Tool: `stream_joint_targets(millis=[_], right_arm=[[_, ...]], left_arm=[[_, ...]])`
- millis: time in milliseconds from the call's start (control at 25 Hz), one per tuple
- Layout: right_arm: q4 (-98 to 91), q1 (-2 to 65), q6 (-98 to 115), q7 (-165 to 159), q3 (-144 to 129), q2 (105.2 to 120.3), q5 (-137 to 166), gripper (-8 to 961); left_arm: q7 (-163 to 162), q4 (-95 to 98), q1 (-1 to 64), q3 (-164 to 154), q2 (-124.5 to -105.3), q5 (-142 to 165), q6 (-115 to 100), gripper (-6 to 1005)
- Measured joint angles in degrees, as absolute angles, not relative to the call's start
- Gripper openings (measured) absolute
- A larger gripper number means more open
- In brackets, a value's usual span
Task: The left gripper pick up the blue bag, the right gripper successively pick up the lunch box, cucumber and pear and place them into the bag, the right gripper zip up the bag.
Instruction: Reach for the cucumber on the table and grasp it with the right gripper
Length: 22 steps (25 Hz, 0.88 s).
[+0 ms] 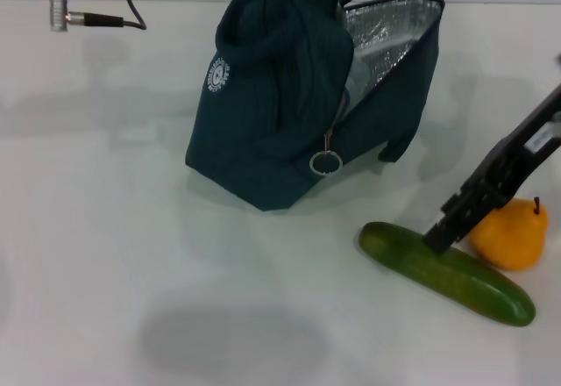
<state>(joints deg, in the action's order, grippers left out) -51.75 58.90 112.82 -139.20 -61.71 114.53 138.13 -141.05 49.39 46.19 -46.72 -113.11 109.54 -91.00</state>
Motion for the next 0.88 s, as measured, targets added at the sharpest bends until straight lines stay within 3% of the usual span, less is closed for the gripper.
stream_joint_targets(millis=[160, 880], right_arm=[[-48.7, 62.1, 112.2, -140.3, -62.8, 115.83, 142.3, 766], [-44.0, 63.0, 101.0, -142.0, -74.8, 116.19, 143.8, 768]], left_arm=[[-140.8, 49.4, 46.6, -46.7, -113.13, 109.5, -90.5, 57], [-139.3, 49.5, 46.7, -46.8, -113.35, 109.6, -90.3, 57]])
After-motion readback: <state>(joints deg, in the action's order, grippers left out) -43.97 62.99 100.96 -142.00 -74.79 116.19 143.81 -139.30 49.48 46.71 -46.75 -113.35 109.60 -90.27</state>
